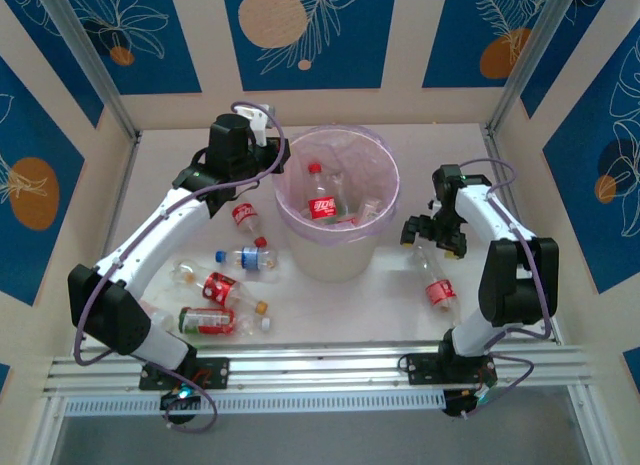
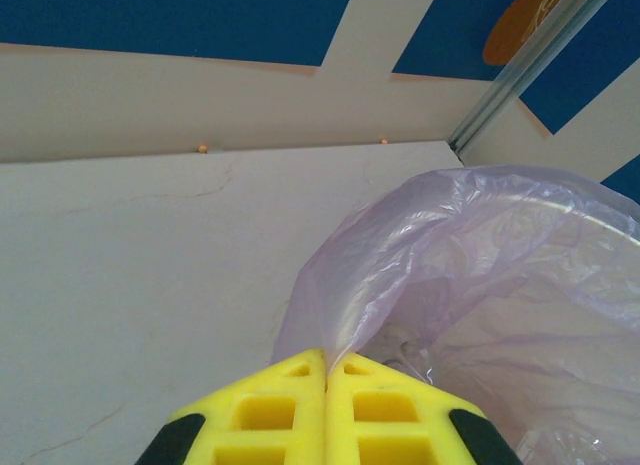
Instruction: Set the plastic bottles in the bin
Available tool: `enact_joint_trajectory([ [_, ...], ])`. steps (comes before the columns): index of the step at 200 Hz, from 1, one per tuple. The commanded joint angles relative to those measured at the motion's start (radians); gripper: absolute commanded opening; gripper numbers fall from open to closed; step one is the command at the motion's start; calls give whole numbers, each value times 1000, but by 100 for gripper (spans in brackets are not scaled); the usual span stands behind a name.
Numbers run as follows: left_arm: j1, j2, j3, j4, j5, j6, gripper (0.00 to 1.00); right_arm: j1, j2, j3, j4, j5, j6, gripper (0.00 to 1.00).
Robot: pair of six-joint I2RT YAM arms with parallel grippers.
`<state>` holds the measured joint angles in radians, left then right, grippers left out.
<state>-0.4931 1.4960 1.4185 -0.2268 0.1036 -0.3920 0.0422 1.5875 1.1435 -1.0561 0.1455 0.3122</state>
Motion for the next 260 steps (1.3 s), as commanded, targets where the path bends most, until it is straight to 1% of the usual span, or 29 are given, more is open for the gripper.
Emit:
enact_joint_trajectory([
  [1,2,-20,-1,-55,-11,2,0,16,12,12,-100,-7,13,99],
  [43,2,-28,-9,-54,-18,4,0,34,110,45,-180,15,30,99],
  [100,5,-31,-10,-47,-15,2,0,19,201,28,-140,32,3,100],
  [119,8,-30,-12,-46,-13,2,0,16,235,24,-122,44,-7,97],
  [129,7,-29,-13,-44,-12,3,0,15,244,25,-110,61,-6,95],
  [144,9,-29,-15,-44,-12,3,0,7,246,34,-88,56,-1,89],
  [154,10,-29,-15,-45,-11,1,0,4,249,48,-76,60,1,83],
  [163,10,-28,-15,-45,-10,1,0,1,258,65,-68,63,0,79],
  [179,11,-29,-16,-44,-8,0,0,-2,282,100,-57,71,-2,77],
  [220,16,-36,-15,-52,-11,5,0,-40,361,215,-24,45,9,64],
  [243,19,-41,-13,-56,-14,7,0,-57,377,269,-26,42,24,60],
  [260,22,-39,-14,-57,-13,8,0,-76,376,300,-21,44,33,59],
])
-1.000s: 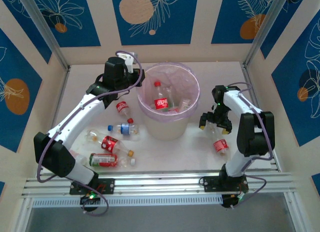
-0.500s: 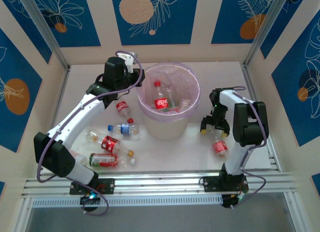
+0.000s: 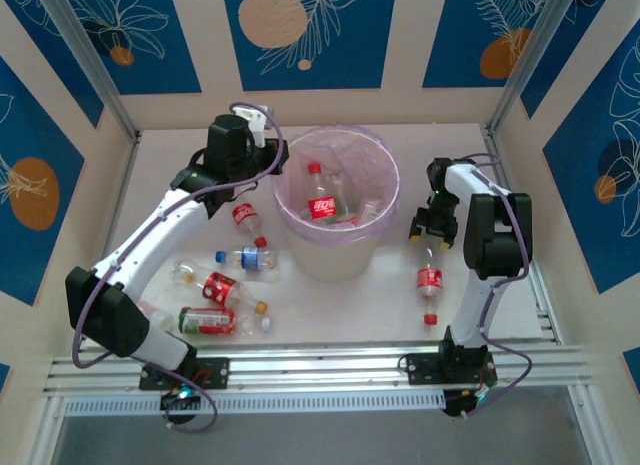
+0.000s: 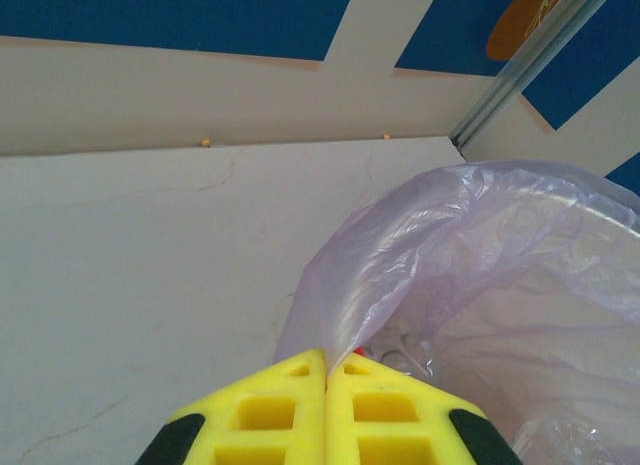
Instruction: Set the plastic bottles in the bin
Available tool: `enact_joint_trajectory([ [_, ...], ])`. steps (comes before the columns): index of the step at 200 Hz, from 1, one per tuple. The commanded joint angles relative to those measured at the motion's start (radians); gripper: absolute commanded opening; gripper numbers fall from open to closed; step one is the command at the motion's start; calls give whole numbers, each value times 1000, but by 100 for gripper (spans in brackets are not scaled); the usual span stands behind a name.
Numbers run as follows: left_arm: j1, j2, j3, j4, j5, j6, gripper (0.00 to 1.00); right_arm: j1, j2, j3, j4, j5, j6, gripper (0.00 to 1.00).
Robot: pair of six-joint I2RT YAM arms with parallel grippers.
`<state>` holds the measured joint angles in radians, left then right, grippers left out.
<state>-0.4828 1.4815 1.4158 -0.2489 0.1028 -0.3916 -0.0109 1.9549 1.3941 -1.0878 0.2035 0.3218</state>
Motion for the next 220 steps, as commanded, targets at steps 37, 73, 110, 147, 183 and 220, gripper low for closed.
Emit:
enact_joint_trajectory([
  [37,14,-18,-11,-28,-5,6,0,-35,-51,39,16,-45,32,84],
  [73,15,-20,-16,-26,-4,4,0,-18,-170,-91,19,-67,83,99],
  [110,18,-20,-22,-19,3,-1,0,13,-305,-257,45,-72,161,99],
  [147,18,-20,-35,-4,11,-15,0,43,-356,-378,117,-104,220,98],
  [183,18,-27,-38,-8,7,-13,0,40,-343,-395,139,-68,224,86],
  [220,18,-34,-43,-5,5,-16,0,35,-333,-387,142,-46,206,71],
])
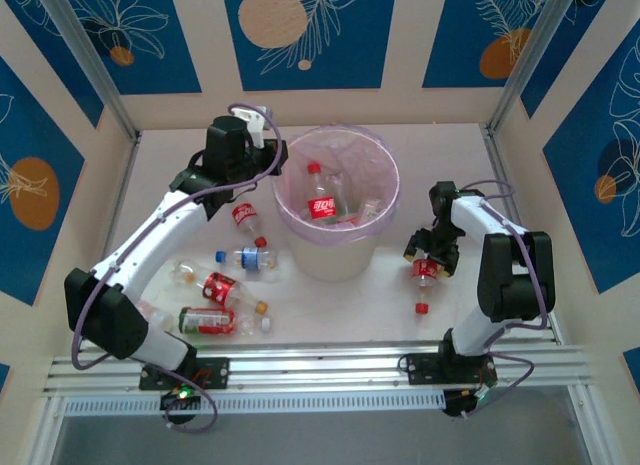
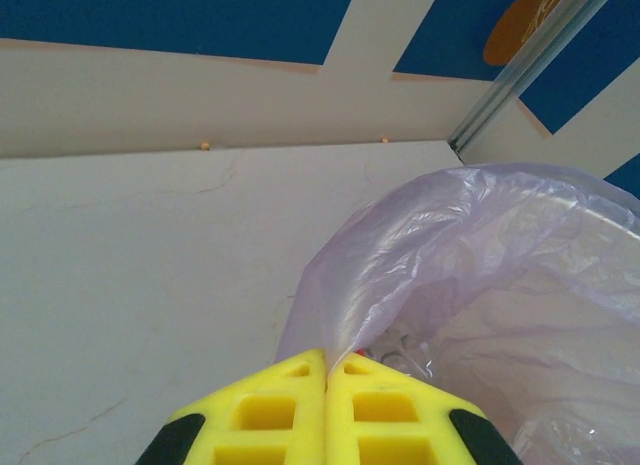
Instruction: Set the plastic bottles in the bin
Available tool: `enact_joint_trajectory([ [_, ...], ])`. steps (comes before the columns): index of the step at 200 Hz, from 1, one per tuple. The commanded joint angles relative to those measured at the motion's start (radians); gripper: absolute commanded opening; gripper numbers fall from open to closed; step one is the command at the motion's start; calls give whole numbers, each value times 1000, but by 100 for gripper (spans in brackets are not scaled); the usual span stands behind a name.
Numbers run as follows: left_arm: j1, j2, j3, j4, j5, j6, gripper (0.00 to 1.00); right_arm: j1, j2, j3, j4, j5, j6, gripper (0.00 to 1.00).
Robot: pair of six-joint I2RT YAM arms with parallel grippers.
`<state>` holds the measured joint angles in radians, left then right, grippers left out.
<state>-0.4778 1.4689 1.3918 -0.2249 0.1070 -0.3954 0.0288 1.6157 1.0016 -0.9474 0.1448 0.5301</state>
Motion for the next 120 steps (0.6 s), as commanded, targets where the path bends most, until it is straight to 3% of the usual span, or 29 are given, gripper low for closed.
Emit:
enact_joint_trajectory([
  [1,13,-22,-19,-29,0,-13,0,-4,6,7,0,13,-3,70],
  [16,13,-22,-17,-32,1,-10,0,-4,-18,16,-16,22,-8,64],
  [54,13,-22,-13,-37,-3,-5,0,-12,-138,83,-96,38,-23,63],
  [94,13,-19,-10,-33,-3,-5,0,-22,-283,210,-141,1,-48,60],
  [120,13,-18,-5,-36,-3,-3,0,-29,-369,348,-188,51,-55,60],
])
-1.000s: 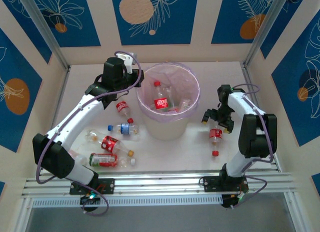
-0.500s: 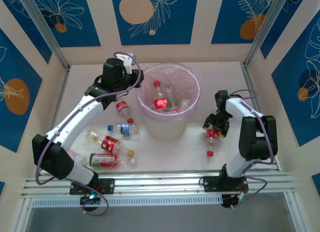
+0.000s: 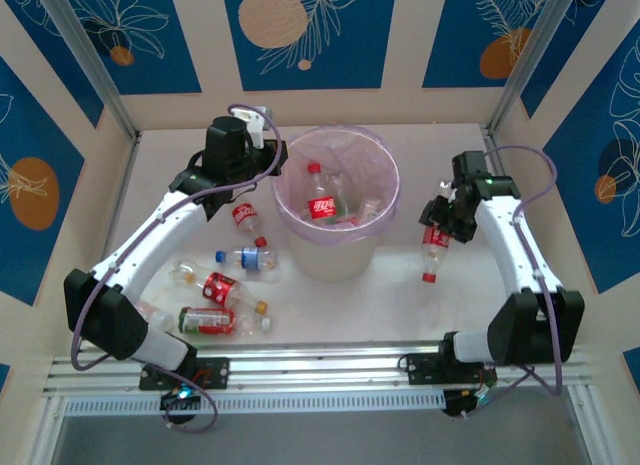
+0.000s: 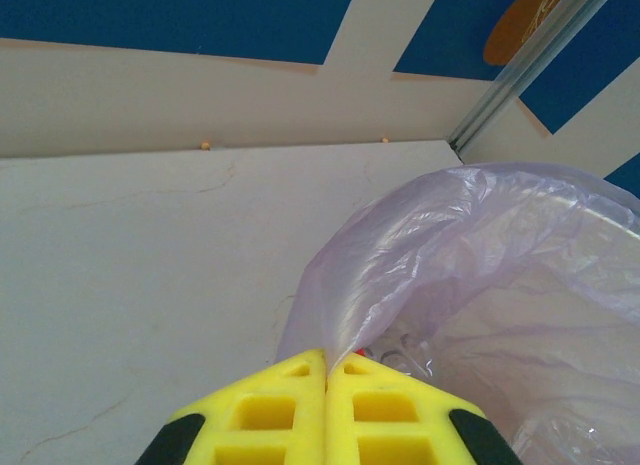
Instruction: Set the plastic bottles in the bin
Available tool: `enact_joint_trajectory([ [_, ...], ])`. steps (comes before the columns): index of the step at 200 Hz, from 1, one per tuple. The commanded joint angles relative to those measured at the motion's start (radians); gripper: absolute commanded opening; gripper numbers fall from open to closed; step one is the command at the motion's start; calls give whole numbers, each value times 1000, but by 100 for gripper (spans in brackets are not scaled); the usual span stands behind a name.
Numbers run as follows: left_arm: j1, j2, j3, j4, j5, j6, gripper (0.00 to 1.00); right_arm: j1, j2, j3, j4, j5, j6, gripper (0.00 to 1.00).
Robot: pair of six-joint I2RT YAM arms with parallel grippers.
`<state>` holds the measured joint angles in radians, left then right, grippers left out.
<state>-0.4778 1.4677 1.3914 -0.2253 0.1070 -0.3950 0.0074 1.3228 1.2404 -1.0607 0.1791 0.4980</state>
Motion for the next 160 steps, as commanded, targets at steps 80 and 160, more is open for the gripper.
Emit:
enact_joint_trajectory([
  [80,13,0,16,-47,3,-10,0,156,-105,518,125,-195,14,60],
  [160,13,25,38,-44,13,-26,0,472,219,729,164,-205,-25,59],
])
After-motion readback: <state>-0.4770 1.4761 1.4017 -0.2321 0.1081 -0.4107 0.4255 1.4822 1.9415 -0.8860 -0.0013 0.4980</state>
